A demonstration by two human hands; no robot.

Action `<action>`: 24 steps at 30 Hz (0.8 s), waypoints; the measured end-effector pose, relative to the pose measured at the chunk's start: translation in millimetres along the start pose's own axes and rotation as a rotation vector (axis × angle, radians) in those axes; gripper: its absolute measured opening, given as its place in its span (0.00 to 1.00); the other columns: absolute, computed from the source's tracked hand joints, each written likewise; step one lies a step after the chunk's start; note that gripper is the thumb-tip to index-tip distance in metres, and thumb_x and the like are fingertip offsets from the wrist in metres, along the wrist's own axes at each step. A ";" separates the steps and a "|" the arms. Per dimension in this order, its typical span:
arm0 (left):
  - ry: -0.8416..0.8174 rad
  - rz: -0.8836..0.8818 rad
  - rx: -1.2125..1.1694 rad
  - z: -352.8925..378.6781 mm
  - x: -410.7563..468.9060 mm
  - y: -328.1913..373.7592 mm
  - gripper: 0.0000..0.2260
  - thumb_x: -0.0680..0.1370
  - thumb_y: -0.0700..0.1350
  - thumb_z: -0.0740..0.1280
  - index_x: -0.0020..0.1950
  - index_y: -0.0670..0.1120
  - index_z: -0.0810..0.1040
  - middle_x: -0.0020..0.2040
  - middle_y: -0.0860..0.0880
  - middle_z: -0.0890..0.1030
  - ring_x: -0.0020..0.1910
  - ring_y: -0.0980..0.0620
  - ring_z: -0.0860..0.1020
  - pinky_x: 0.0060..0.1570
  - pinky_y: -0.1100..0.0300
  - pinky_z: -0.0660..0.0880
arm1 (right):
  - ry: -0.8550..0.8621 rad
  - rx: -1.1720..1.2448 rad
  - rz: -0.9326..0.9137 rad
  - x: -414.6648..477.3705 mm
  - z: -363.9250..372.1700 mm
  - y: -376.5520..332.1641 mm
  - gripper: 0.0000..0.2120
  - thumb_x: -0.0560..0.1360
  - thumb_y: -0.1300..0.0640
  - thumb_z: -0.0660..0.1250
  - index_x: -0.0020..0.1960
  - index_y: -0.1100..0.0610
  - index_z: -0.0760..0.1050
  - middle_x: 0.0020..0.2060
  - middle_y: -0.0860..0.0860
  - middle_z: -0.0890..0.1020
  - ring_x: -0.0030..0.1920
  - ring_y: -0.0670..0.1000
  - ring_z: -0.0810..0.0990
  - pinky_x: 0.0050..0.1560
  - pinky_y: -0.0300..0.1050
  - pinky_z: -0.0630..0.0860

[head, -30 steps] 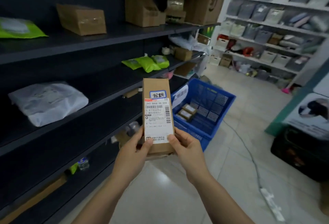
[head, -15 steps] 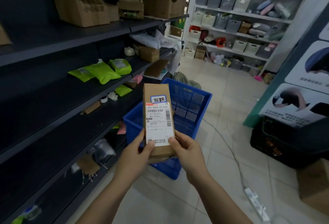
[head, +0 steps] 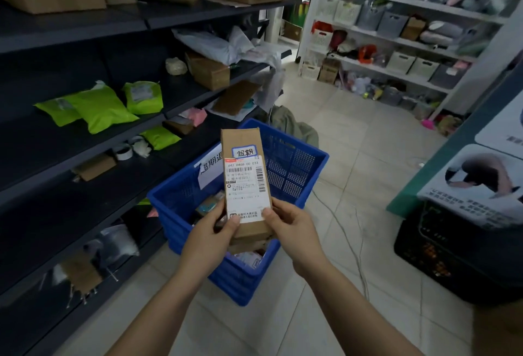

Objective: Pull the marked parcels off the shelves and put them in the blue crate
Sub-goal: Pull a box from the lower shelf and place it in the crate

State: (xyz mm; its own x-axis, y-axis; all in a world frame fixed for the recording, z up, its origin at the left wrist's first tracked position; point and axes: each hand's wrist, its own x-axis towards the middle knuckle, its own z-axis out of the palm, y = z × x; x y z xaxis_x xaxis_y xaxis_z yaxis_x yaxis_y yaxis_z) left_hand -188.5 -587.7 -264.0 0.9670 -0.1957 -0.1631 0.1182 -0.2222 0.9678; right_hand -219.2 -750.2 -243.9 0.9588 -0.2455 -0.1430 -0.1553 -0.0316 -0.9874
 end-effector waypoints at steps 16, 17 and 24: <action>0.136 -0.193 -0.142 128.7 232.7 -7.0 0.18 0.79 0.49 0.66 0.65 0.67 0.70 0.61 0.56 0.79 0.59 0.53 0.77 0.59 0.45 0.76 | -0.191 -0.151 0.166 273.3 -103.4 31.2 0.14 0.77 0.61 0.67 0.62 0.55 0.78 0.52 0.49 0.84 0.52 0.46 0.83 0.53 0.46 0.81; 0.159 -0.210 -0.161 134.7 246.5 -7.2 0.18 0.79 0.49 0.66 0.66 0.66 0.70 0.62 0.56 0.79 0.59 0.52 0.77 0.60 0.45 0.75 | -0.206 -0.185 0.175 292.1 -106.6 32.7 0.14 0.77 0.60 0.67 0.62 0.55 0.78 0.53 0.49 0.84 0.52 0.47 0.83 0.53 0.47 0.81; 0.276 -0.312 -0.178 165.9 330.4 -7.3 0.20 0.79 0.46 0.66 0.71 0.55 0.70 0.63 0.54 0.77 0.59 0.52 0.77 0.61 0.49 0.75 | -0.270 -0.278 0.266 400.6 -120.0 50.7 0.16 0.75 0.60 0.70 0.62 0.57 0.77 0.53 0.50 0.84 0.53 0.49 0.82 0.55 0.51 0.80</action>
State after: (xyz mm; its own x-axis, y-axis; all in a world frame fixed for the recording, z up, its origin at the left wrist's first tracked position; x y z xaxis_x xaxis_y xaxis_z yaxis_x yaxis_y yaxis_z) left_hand 92.7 -809.2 -356.7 0.8999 0.1223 -0.4185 0.4274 -0.0579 0.9022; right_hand 128.4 -966.4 -343.1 0.8988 -0.0202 -0.4379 -0.4267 -0.2694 -0.8633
